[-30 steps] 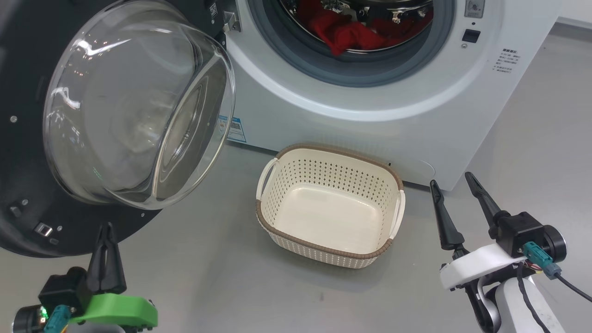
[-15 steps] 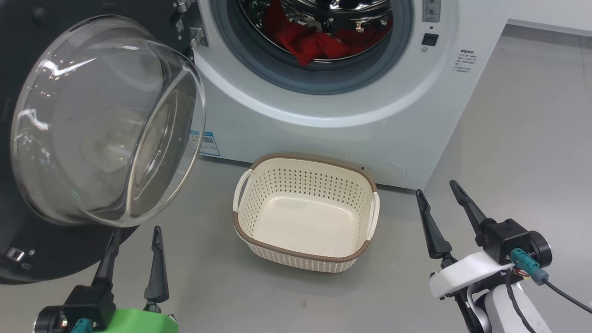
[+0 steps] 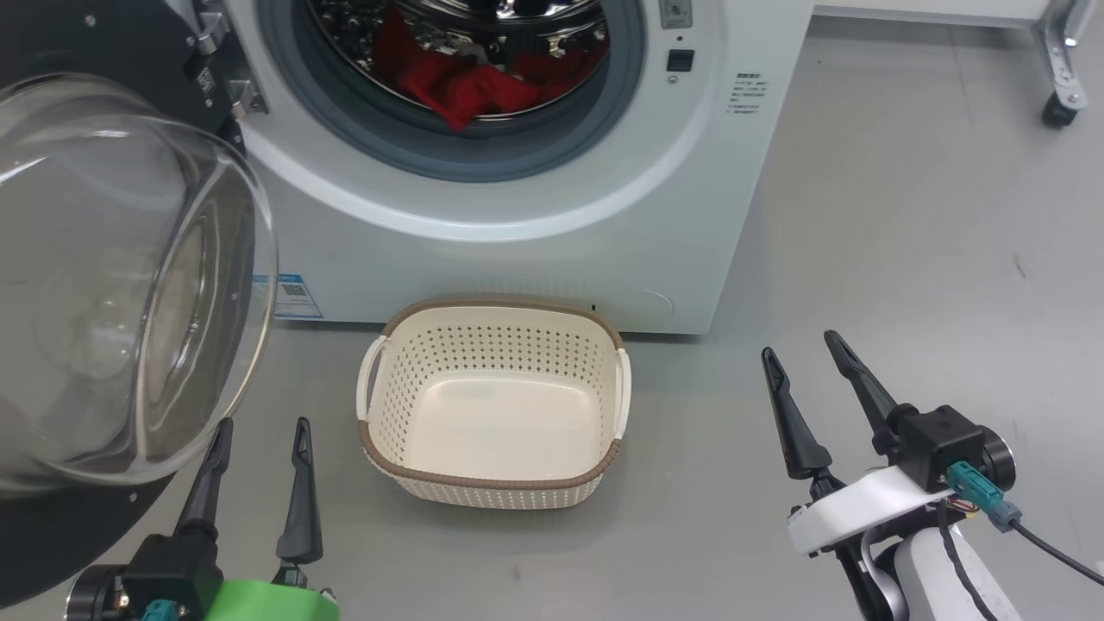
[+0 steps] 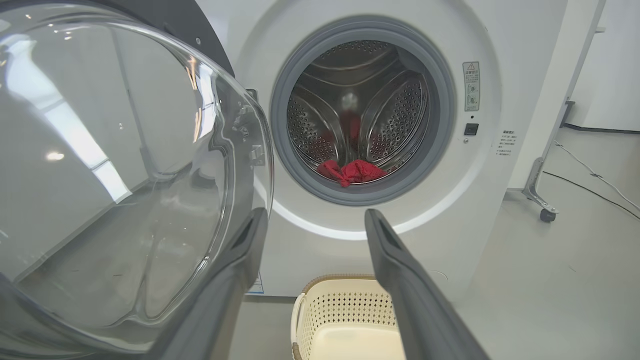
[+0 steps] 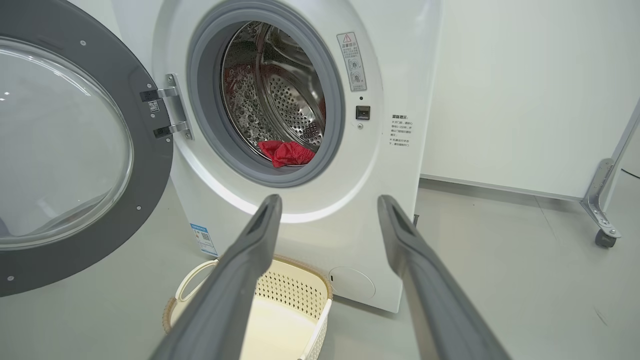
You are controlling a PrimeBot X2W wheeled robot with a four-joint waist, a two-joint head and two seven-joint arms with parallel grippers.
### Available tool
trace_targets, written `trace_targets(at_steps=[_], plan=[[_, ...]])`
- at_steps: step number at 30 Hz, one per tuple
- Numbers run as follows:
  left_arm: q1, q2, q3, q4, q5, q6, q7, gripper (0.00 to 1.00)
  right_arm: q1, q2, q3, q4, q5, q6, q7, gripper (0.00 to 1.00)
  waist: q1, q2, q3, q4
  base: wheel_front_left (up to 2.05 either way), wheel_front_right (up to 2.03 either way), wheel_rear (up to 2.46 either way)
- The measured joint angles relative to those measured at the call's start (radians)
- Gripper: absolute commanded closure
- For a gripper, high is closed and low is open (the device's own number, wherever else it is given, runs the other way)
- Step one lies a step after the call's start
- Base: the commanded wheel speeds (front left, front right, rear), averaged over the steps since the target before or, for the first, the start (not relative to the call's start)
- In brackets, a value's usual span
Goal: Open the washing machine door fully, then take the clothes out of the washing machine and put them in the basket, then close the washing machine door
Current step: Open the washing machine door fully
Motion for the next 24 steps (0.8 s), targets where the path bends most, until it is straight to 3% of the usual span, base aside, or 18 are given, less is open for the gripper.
trace_targets(at_steps=[15, 24], plan=[[0.026, 0.000, -0.020, -0.002, 0.004, 0.000, 0.031, 0.00, 0.046, 0.000, 0.015, -0.011, 0.018, -0.021, 0.000, 0.00, 0.0000, 0.0000, -0.022, -0.151, 0.00, 0.00, 0.00], [0.027, 0.000, -0.031, -0.004, 0.004, 0.000, 0.053, 0.00, 0.069, 0.001, 0.010, -0.023, 0.019, -0.036, 0.000, 0.00, 0.0000, 0.0000, -0.033, -0.194, 0.00, 0.00, 0.00]])
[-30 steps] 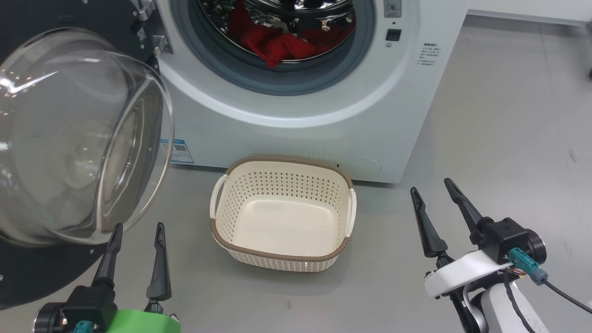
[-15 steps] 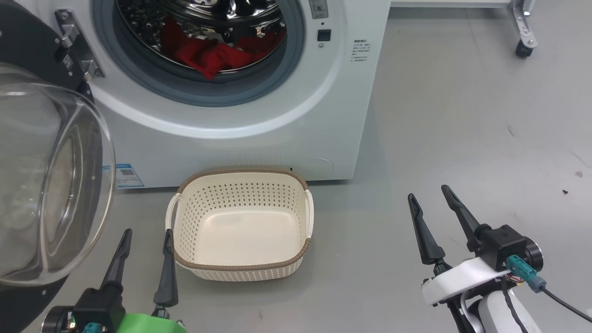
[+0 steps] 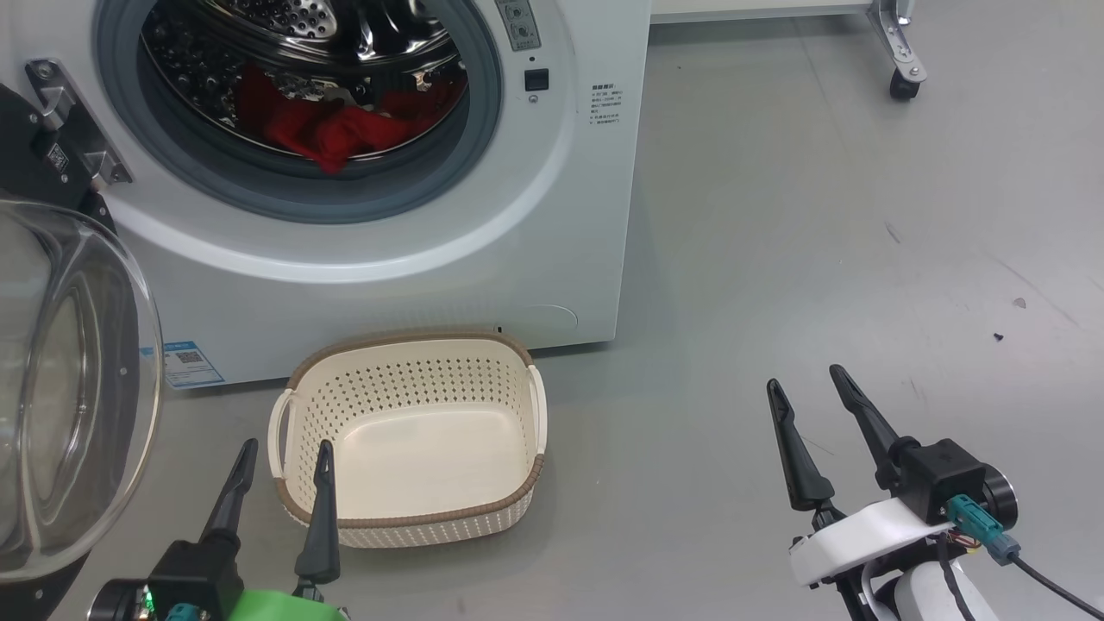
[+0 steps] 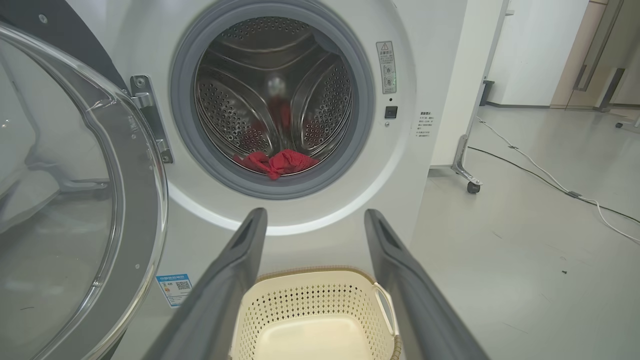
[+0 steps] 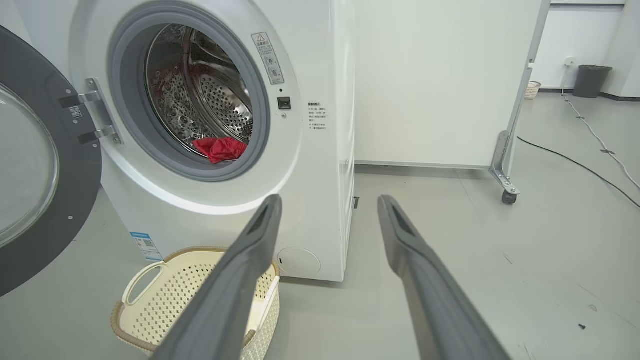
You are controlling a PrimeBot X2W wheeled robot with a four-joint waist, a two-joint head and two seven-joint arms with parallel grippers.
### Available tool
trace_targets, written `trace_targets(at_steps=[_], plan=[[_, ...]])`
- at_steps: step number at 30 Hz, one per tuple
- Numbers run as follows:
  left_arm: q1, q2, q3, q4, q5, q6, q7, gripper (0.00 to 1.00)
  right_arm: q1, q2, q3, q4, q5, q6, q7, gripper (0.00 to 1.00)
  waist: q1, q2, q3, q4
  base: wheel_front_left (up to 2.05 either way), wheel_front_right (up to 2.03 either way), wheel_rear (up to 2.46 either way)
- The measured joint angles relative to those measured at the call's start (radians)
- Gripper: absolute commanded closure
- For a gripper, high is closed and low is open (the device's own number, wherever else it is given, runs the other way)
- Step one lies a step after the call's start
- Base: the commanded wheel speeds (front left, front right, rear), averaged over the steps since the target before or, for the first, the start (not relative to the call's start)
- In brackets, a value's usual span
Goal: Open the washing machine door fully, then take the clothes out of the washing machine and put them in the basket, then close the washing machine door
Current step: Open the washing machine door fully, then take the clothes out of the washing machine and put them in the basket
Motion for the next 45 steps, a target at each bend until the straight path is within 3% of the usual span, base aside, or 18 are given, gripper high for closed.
trace_targets(at_steps=[45], plan=[[0.000, -0.002, 0.001, -0.026, 0.011, 0.019, 0.010, 0.00, 0.000, 0.002, 0.010, -0.026, 0.016, -0.010, 0.000, 0.00, 0.0000, 0.0000, 0.021, 0.008, 0.20, -0.20, 0.00]])
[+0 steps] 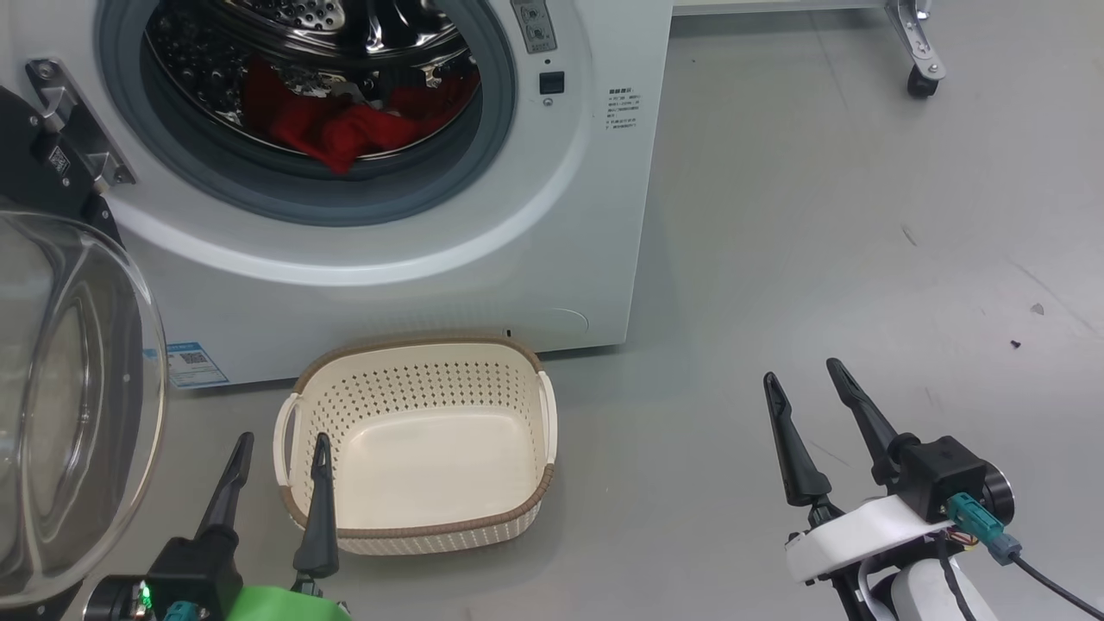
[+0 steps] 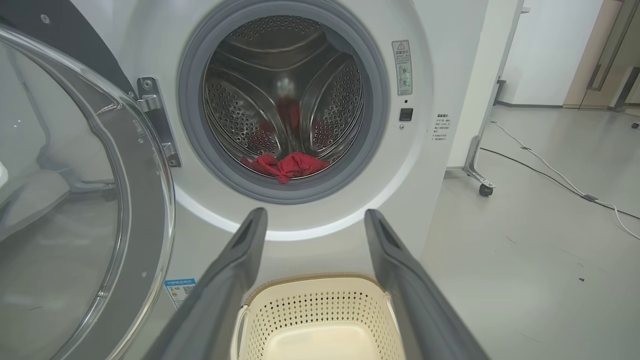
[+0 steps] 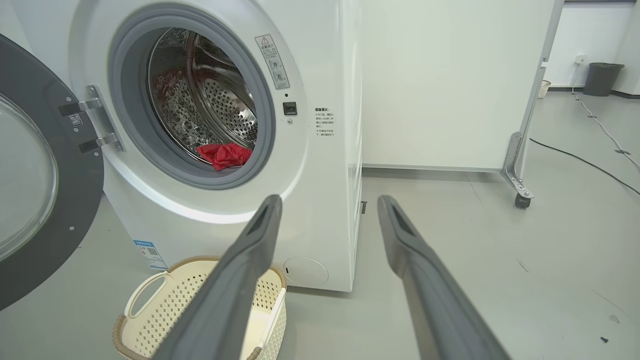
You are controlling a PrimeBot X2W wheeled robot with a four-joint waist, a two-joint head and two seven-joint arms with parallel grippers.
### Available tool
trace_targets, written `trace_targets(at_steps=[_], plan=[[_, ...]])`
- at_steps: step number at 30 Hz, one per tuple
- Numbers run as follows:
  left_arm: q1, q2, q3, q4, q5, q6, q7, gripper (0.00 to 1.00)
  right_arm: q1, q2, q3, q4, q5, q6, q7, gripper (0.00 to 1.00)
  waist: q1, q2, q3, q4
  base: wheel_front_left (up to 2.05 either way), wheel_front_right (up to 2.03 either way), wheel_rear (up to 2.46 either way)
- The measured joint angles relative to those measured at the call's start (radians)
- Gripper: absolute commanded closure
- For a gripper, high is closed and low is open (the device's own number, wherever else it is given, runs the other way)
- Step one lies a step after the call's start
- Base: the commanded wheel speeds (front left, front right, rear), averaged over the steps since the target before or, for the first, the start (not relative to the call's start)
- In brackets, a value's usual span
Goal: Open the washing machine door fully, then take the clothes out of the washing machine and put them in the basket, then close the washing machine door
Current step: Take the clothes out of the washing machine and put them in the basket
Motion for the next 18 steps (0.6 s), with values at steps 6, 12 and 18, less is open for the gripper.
trace_targets(at_steps=[6, 12, 18], plan=[[0.000, 0.000, 0.000, 0.000, 0.001, 0.000, 0.000, 0.00, 0.000, 0.000, 0.004, 0.000, 0.000, 0.000, 0.000, 0.00, 0.0000, 0.0000, -0.001, -0.001, 0.98, -0.98, 0.00], [0.000, 0.000, -0.003, -0.002, 0.003, 0.000, 0.000, 0.00, 0.000, 0.000, 0.004, 0.000, 0.000, 0.000, 0.000, 0.00, 0.0000, 0.0000, -0.002, 0.001, 0.92, -0.92, 0.00], [0.000, -0.001, -0.003, -0.002, 0.003, 0.000, 0.000, 0.00, 0.000, 0.000, 0.005, 0.000, 0.000, 0.000, 0.000, 0.00, 0.0000, 0.0000, -0.004, 0.003, 0.67, -0.67, 0.00]])
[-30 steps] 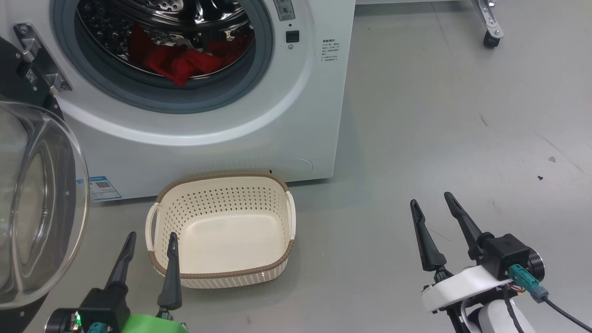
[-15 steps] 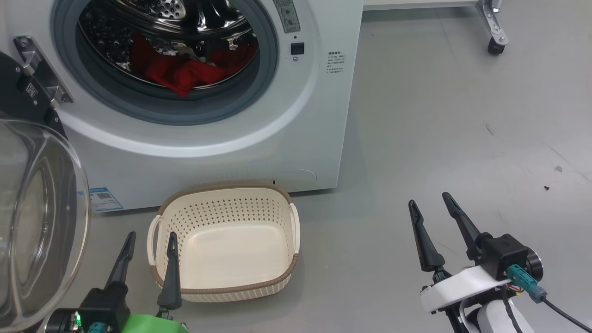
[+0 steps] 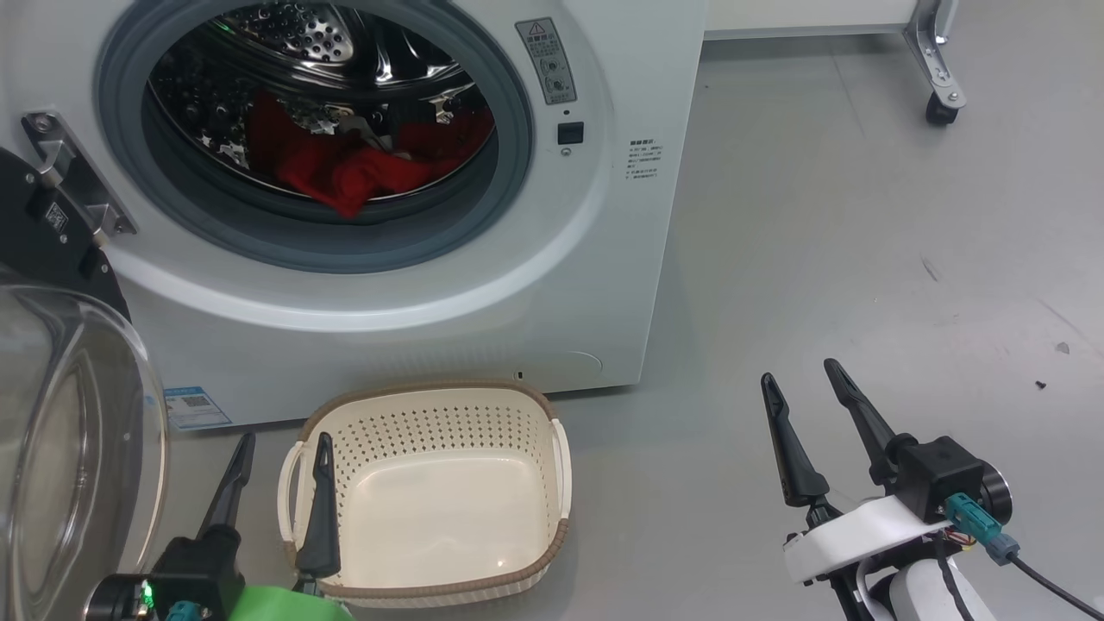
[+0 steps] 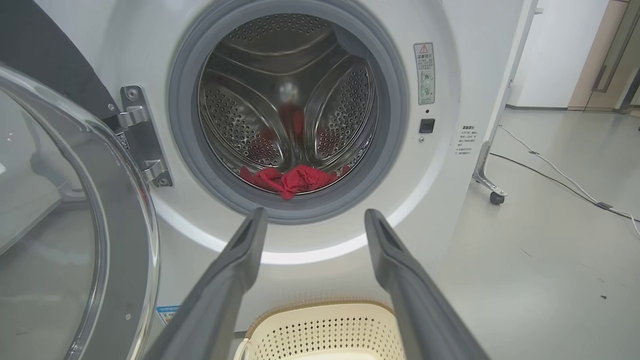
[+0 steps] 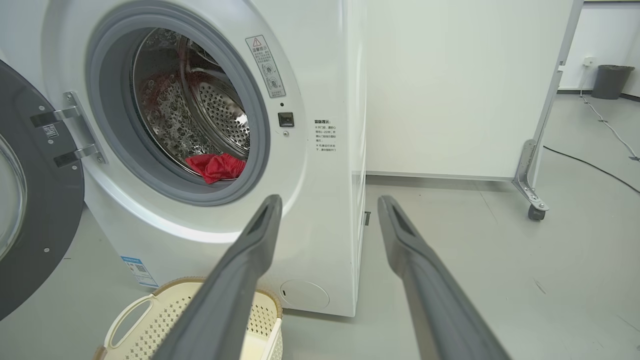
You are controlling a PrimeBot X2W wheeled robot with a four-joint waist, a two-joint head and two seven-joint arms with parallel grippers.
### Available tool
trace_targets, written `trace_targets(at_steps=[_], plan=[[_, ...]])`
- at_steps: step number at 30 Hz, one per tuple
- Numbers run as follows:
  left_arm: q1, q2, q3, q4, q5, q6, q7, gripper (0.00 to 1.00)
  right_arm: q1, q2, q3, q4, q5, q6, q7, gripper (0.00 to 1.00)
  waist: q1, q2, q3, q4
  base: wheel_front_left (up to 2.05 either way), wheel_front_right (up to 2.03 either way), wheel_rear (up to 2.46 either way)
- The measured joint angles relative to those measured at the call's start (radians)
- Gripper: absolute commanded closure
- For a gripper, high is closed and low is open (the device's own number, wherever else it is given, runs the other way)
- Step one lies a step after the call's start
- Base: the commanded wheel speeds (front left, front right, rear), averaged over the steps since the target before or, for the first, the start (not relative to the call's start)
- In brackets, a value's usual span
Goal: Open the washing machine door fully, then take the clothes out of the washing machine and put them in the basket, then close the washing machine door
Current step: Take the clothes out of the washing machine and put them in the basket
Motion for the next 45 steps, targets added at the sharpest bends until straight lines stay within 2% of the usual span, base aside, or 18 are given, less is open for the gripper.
trace_targets(at_steps=[26, 39, 45], plan=[[0.000, -0.001, -0.007, -0.002, 0.000, 0.003, 0.000, 0.00, 0.000, 0.000, 0.004, 0.002, 0.000, 0.000, 0.000, 0.00, 0.0000, 0.0000, -0.001, 0.007, 0.16, -0.16, 0.00], [-0.007, -0.005, -0.033, -0.010, 0.000, 0.006, 0.009, 0.00, -0.005, 0.000, 0.001, -0.030, -0.004, 0.000, 0.000, 0.00, 0.0000, 0.0000, 0.058, 0.011, 0.00, 0.00, 0.00], [-0.079, -0.009, -0.062, -0.005, 0.007, 0.002, 0.026, 0.00, -0.033, 0.000, 0.006, -0.058, -0.034, 0.002, 0.000, 0.00, 0.0000, 0.0000, 0.117, 0.010, 0.00, 0.00, 0.00]])
